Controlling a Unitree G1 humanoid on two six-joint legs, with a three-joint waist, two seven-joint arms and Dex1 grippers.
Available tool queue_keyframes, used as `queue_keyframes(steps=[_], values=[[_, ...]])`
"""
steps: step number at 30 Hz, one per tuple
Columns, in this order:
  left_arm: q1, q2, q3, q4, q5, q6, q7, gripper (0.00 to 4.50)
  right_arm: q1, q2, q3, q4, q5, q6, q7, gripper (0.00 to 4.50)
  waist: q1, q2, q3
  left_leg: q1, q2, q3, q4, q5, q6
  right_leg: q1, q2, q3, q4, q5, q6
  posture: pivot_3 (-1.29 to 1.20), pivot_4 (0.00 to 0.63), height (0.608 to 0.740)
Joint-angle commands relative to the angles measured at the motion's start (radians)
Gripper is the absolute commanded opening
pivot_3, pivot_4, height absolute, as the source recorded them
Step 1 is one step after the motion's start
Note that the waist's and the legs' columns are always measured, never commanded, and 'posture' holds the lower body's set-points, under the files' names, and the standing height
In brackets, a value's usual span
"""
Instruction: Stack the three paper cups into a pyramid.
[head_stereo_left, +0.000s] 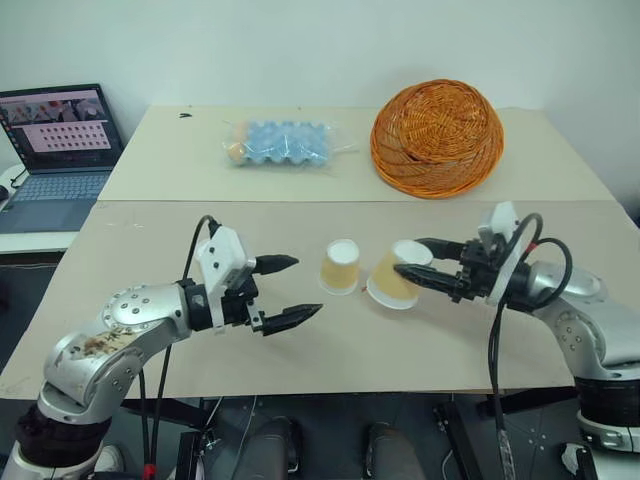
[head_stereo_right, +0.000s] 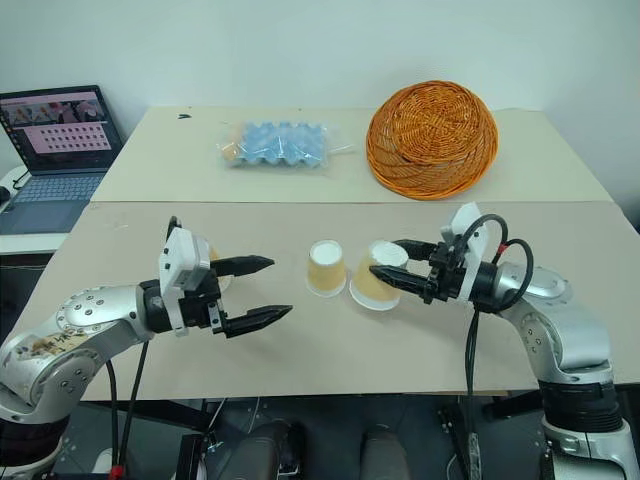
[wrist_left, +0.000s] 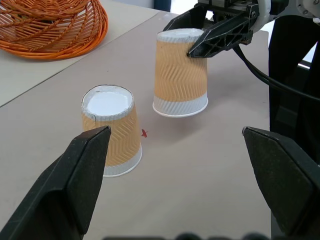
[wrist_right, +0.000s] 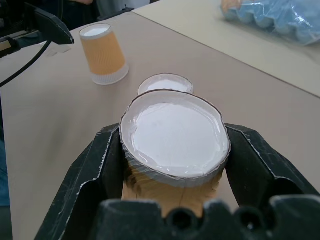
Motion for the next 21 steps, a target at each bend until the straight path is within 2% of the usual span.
queue_keyframes(steps=[1, 7, 21], values=[[-0.019, -0.002, 0.023, -0.052, -0.034, 0.011, 0.011, 4.50, -0.081, 0.022, 0.024, 0.081, -0.041, -0.080, 0.023, 2.63, -0.002, 0.000, 0.000, 0.000, 0.000, 0.000, 0.000, 0.000, 0.000, 0.000, 0.000, 0.000, 0.000, 0.000, 0.000, 0.00, 0.150, 0.726], [-0.005, 0.008, 0.038, -0.063, -0.044, 0.019, 0.017, 4.50, -0.149, 0.059, 0.080, 0.214, -0.132, -0.178, 0.034, 2.63, 0.005, 0.000, 0.000, 0.000, 0.000, 0.001, 0.000, 0.001, -0.001, 0.000, 0.000, 0.000, 0.000, 0.000, 0.000, 0.00, 0.150, 0.726], [0.003, 0.016, 0.052, -0.071, -0.059, 0.025, 0.032, 4.50, -0.184, 0.131, 0.127, 0.276, -0.198, -0.264, 0.065, 2.63, 0.004, 0.000, 0.000, 0.000, 0.000, 0.000, 0.000, 0.002, -0.003, 0.000, 0.000, 0.000, 0.000, 0.000, 0.000, 0.00, 0.150, 0.726]])
